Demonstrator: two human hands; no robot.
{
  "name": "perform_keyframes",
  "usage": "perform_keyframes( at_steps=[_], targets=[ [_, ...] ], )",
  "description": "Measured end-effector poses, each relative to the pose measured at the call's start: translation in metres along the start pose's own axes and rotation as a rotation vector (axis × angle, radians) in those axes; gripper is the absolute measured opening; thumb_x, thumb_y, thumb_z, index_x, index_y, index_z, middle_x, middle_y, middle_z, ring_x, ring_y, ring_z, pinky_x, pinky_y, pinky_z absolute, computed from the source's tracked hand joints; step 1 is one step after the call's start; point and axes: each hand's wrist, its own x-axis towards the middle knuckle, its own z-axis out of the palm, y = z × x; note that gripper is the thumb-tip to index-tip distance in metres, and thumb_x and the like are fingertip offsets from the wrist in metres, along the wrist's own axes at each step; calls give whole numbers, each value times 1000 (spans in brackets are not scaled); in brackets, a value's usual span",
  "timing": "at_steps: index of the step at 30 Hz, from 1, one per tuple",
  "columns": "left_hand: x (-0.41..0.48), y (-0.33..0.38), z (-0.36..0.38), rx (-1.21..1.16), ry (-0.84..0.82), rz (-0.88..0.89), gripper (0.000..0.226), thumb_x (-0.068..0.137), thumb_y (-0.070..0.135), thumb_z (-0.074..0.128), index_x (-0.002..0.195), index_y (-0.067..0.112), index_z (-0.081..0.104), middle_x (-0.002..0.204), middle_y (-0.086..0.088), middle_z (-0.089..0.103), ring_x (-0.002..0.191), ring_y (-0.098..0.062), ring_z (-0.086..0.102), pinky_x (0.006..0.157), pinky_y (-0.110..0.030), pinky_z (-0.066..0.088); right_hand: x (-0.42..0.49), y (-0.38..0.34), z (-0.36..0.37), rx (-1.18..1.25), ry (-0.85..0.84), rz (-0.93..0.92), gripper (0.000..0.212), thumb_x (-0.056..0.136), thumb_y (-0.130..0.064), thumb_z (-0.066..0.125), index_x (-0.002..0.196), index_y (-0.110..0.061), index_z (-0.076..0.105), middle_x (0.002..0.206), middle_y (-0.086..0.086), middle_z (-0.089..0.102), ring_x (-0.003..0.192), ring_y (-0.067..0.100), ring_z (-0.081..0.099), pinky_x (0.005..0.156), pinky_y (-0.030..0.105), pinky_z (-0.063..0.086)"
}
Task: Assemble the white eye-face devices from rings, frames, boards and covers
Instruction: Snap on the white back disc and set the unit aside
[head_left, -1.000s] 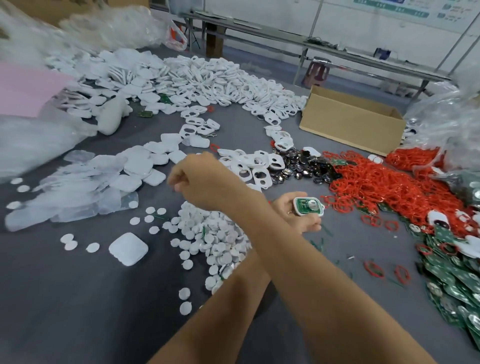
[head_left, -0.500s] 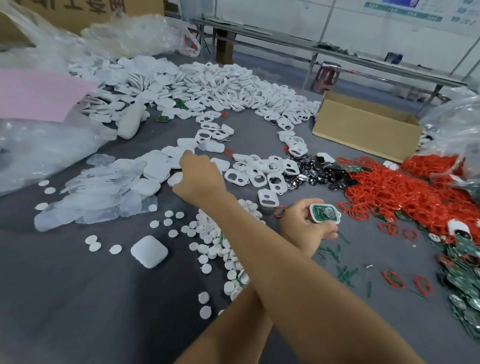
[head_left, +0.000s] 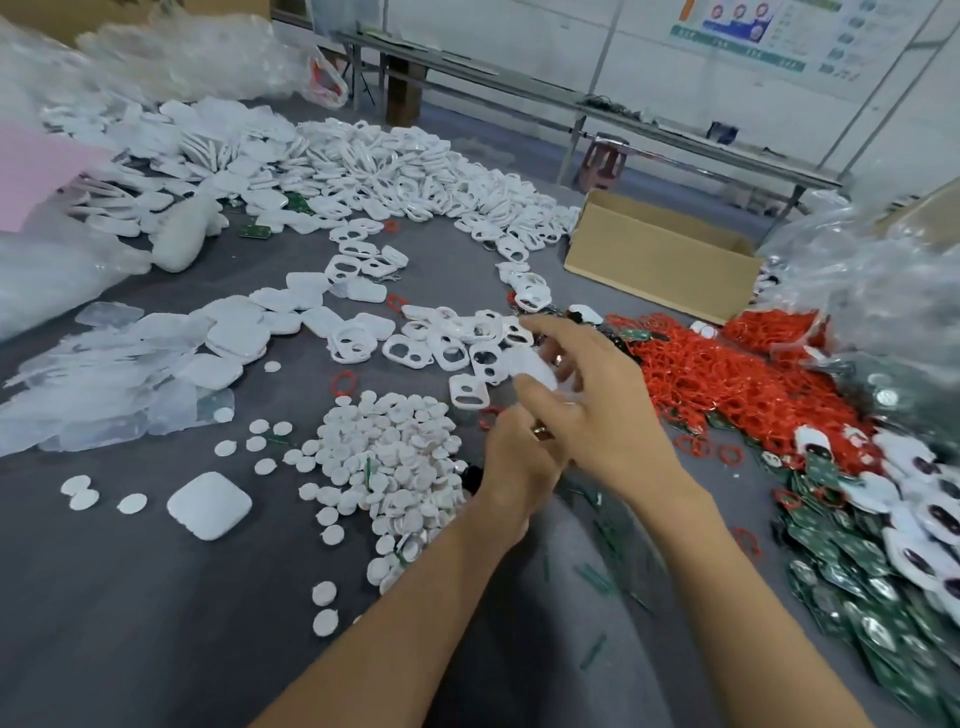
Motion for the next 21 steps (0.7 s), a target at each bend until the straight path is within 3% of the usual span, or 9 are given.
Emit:
perform_keyframes(
  at_steps=[2, 8, 11, 14, 16, 21],
  targets=[
    [4, -4, 0, -52, 6, -43, 32, 83, -12, 62, 112, 0, 62, 105, -21, 70, 81, -18, 65, 70, -30, 57, -12, 20, -9, -34, 68, 42, 35, 86, -16, 65, 120, -21, 62, 91, -2, 54, 81, -4, 48, 72, 3, 33],
    [2, -5, 2, -147, -34, -50, 41, 77, -19, 66, 110, 4, 60, 96, -13, 69, 67, -11, 67, 61, -21, 57, -35, 68, -24, -125, 172, 177, 20, 88, -19, 65, 108, -19, 68, 87, 6, 56, 73, 3, 49, 69, 4, 34],
    [1, -4, 3, -132, -20, -56, 43, 77, -19, 67, 112, 5, 60, 96, -11, 68, 73, -15, 66, 61, -21, 58, -36, 74, -22, -125, 162, 176, 15, 88, -19, 66, 103, -16, 68, 85, 6, 58, 72, 1, 50, 69, 3, 34],
    [0, -3, 3, -105, -26, -49, 43, 77, -19, 66, 113, 2, 61, 97, -11, 69, 72, -16, 66, 62, -23, 59, -34, 75, -16, -137, 91, 193, 10, 88, -21, 67, 95, -15, 68, 82, 5, 58, 74, 12, 53, 70, 15, 37],
    [1, -4, 3, -84, -36, -37, 41, 78, -20, 64, 112, 2, 62, 100, -14, 69, 71, -16, 67, 63, -24, 59, -35, 75, -11, -114, 21, 218, 15, 89, -23, 65, 102, -17, 68, 90, 5, 58, 80, 16, 53, 75, 23, 39],
    [1, -5, 3, -70, -43, -29, 41, 78, -18, 67, 112, 4, 62, 104, -16, 69, 75, -15, 68, 69, -28, 60, -36, 74, -13, 1, -20, 252, 14, 90, -22, 62, 103, -19, 68, 93, -4, 58, 81, 15, 55, 76, 25, 42]
  ],
)
